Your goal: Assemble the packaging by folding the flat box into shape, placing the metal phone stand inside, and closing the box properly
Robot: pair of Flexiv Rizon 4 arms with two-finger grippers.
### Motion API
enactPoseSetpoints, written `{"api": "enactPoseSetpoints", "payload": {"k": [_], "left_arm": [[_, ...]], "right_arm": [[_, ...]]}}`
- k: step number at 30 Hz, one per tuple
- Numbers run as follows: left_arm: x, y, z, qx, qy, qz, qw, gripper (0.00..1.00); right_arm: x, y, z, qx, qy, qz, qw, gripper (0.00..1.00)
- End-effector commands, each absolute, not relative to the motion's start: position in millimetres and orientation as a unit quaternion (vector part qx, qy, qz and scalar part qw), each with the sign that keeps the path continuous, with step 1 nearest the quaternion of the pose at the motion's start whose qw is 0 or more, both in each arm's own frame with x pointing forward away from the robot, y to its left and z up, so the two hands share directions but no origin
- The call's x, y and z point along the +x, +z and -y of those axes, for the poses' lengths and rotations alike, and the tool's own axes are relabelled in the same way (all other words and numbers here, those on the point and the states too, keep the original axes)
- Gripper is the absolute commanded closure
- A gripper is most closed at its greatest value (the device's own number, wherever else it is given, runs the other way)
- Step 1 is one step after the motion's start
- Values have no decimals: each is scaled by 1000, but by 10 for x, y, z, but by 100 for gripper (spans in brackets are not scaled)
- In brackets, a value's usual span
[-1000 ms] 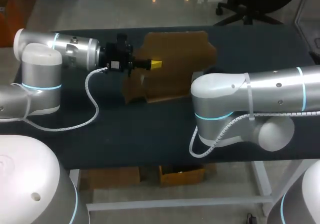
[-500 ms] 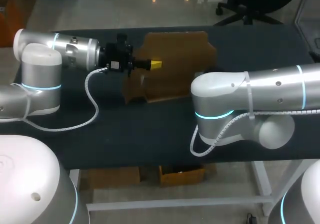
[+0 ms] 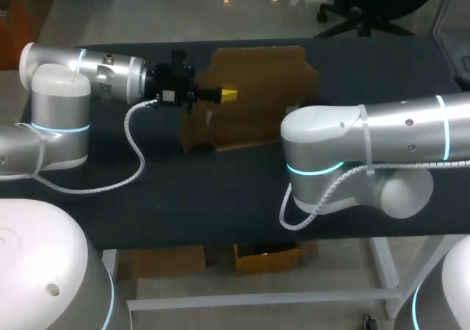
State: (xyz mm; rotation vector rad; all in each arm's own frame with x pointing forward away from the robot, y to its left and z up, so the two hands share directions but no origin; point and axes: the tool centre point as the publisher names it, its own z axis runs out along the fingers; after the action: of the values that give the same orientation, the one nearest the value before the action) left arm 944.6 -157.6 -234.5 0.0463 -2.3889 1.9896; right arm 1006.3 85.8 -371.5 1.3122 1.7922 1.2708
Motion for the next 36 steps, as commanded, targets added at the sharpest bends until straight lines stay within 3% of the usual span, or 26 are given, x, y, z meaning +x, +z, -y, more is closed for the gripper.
{"api": "enactPoseSetpoints", "payload": {"k": [1,2,3,5,7,36], "left_arm": [[9457,-2395,1592,11,638,769,16,100],[9457,-2387,1595,10,636,772,13,91],[9455,-2375,1598,7,632,774,10,67],[9448,-2354,1600,5,631,776,6,30],[9444,-2343,1594,4,628,778,3,0],[9327,-1801,1176,-100,523,840,-104,0]], "right_arm": [[10091,-3697,-915,493,472,-672,287,100],[10091,-3697,-915,494,472,-672,287,100],[10091,-3698,-916,494,471,-671,287,100],[10088,-3698,-921,495,471,-672,287,100],[10079,-3694,-924,494,471,-672,287,100],[9812,-3461,-633,531,422,-709,194,100]]}}
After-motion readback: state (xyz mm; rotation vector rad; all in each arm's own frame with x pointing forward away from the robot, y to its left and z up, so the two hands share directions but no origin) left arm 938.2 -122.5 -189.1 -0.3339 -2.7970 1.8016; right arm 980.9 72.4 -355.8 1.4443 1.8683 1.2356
